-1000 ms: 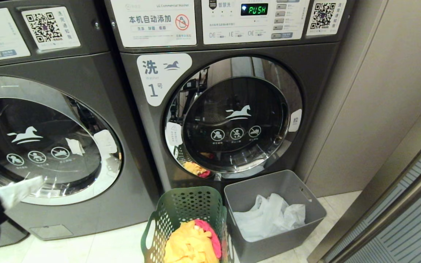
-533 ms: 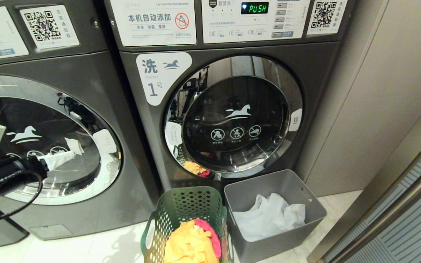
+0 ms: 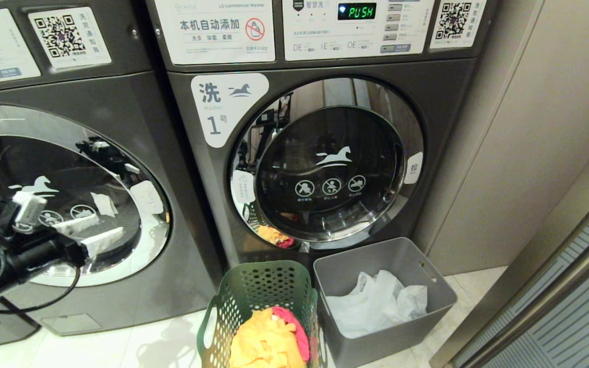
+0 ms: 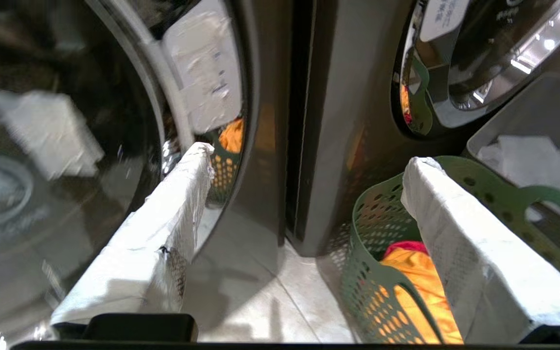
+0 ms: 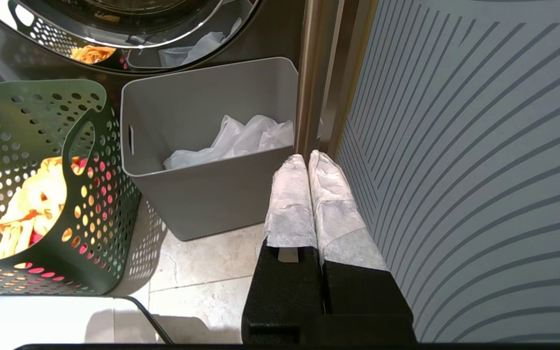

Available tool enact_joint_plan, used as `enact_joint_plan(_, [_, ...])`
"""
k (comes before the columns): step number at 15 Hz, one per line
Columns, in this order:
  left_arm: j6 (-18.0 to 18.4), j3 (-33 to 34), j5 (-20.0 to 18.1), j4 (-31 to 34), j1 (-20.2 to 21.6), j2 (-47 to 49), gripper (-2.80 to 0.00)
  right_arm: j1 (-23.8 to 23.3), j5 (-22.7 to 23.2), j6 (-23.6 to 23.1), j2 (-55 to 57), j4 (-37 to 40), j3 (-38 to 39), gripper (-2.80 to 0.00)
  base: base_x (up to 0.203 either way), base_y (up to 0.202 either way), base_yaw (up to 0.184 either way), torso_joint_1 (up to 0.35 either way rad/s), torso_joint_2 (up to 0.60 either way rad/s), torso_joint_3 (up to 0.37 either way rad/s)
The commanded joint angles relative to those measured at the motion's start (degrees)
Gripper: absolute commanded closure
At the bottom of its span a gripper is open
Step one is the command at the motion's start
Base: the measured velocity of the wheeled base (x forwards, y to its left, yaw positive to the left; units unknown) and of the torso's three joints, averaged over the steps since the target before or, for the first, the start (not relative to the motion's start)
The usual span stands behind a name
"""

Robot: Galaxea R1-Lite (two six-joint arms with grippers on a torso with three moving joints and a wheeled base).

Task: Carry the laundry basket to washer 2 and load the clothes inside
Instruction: Open the lid of the washing machine

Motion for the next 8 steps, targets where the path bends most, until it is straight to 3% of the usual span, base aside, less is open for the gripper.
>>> enact_joint_plan(1, [2.44,-3.80,0.04,-1.42,-1.49,5.65,-2.80,-0.02,0.00,-0.02,0.03,0.08,0.00,0.00,0.000,0.000,0.000,0.000,0.00,0.000])
enact_joint_plan(3, [3.16,-6.11,0.79,-1.69,-2.33,7.05,-2.80,-0.02,-0.03,-0.02,0.02,0.08,0.02,0.00,0.000,0.000,0.000,0.000,0.00,0.000])
enact_joint_plan(6, [3.20,-9.82,7.20,-1.53,-3.85,8.47,-2.80,0.05,-0.04,-0.02,0.08,0.08,0.02,0.00,0.000,0.000,0.000,0.000,0.00,0.000])
enact_joint_plan(8, [3.20,-13.22,8.67,-1.24,-5.11,10.62,-2.80,-0.01,-0.05,-0.02,0.02,0.08,-0.06,0.00,0.000,0.000,0.000,0.000,0.00,0.000])
